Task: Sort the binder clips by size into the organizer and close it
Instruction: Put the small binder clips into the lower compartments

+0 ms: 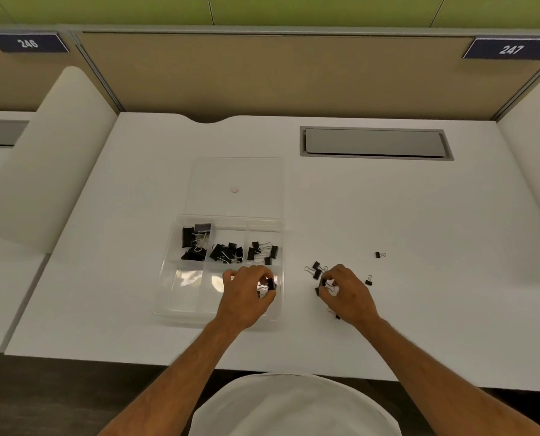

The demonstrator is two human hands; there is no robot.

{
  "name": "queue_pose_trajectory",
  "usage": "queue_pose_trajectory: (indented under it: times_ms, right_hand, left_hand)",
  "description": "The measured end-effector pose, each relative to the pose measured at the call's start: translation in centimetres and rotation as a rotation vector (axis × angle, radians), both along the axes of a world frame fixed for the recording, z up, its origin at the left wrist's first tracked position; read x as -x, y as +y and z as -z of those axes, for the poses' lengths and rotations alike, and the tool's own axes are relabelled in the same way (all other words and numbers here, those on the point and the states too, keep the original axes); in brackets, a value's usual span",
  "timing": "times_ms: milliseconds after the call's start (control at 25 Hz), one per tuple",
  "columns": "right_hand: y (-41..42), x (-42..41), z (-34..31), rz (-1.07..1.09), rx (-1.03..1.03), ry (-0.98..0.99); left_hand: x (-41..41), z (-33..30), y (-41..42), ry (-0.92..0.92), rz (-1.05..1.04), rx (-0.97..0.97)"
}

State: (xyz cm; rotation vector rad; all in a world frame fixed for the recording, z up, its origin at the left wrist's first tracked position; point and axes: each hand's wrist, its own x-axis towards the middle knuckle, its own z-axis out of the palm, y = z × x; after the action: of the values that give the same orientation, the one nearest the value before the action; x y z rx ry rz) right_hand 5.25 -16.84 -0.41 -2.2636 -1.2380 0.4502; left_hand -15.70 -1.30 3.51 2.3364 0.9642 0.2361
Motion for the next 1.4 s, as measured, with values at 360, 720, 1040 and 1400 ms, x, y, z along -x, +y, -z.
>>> queue_pose_trajectory:
  times_ms: [360, 720, 1040, 1400]
  right_hand:
    - [1.6, 6.1, -1.8, 0.156, -0.142, 0.221]
    - [1.5, 7.0, -2.3, 0.222, -0.145, 0.243]
    - [4.4, 9.6, -2.3, 0.022, -0.185, 0.084]
    - [6.4, 10.9, 0.8, -0.160, -0.099, -0.090]
  left_hand:
    - [2.7, 1.5, 1.6, 0.050, 0.131, -0.048]
    - [1.7, 2.9, 2.4, 0.308, 0.242, -0.210]
    - [3.9, 3.9, 2.6, 0.068, 0.205, -0.189]
    - [6.0, 3.1, 3.0, 0.082, 0.105, -0.114]
